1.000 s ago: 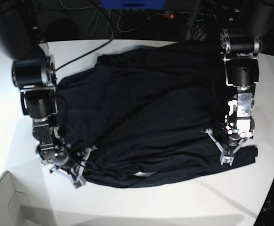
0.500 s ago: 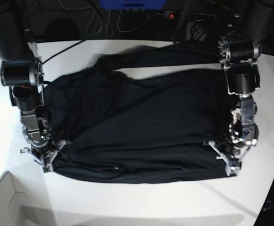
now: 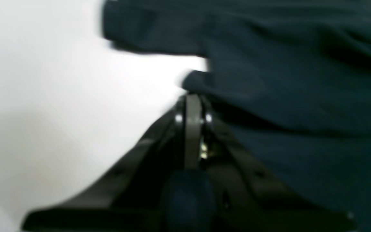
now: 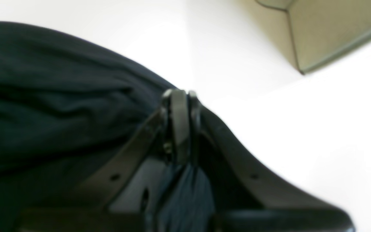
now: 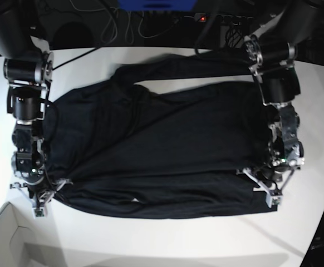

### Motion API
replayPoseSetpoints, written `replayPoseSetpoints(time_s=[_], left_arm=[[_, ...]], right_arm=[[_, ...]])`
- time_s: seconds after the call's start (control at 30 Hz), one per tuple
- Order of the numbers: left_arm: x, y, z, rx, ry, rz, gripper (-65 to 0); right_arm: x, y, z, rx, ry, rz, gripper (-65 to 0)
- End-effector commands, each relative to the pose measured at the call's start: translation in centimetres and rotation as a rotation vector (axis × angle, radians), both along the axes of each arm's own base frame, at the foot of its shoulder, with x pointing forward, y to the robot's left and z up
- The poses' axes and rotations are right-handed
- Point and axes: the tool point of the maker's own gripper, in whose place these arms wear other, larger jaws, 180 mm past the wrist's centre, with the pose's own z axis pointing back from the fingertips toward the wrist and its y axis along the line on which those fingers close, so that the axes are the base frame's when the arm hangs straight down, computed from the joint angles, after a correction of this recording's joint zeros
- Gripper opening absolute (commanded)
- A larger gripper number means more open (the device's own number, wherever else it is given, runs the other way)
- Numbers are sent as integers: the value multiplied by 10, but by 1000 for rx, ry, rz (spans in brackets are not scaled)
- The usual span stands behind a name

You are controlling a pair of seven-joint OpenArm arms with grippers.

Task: Layout the t-shirt on the table in an organized manner, then fold the t-shirt properly
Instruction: 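Grasp the hem with both grippers and pull it toward the collar, then release the hem and regrasp the shoulder edges with both grippers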

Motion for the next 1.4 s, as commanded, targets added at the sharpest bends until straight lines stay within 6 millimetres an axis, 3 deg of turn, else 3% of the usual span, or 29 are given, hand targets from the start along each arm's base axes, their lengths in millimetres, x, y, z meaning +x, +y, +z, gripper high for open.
replayPoseSetpoints(time_s=[0.0,0.17,0.4,0.5,0.6,0.7,0.87,0.97,1.1,1.37], left_arm=[[12,7,28,19,-71,10,-647],[-24,7,36,64,-26,17,-647],[-111,12,46,187,24,6,-646],[-142,8,52,222,17,-9,-641],[-160,5,55,238,23,-20,-640],[-179,3,42,237,70,-32,-618],[-190,7,21,134,110,-5,-480],[-189,15,10,2,107,51,-421],[-174,20,-4,-119,109,102,-414],[-157,19,-28,-173,112,121,-414]], right_arm=[[9,-1,26,-11,-56,18,-650],[-31,9,30,-91,42,69,-650],[-116,40,34,-228,144,216,-645],[-150,59,32,-229,158,237,-581],[-176,72,29,-219,163,260,-510],[-199,83,18,-191,194,271,-448],[-226,86,-4,-162,268,270,-420],[-232,71,-6,-141,274,200,-414],[-239,45,-14,-109,282,98,-369],[-263,42,-52,-66,335,113,-290]])
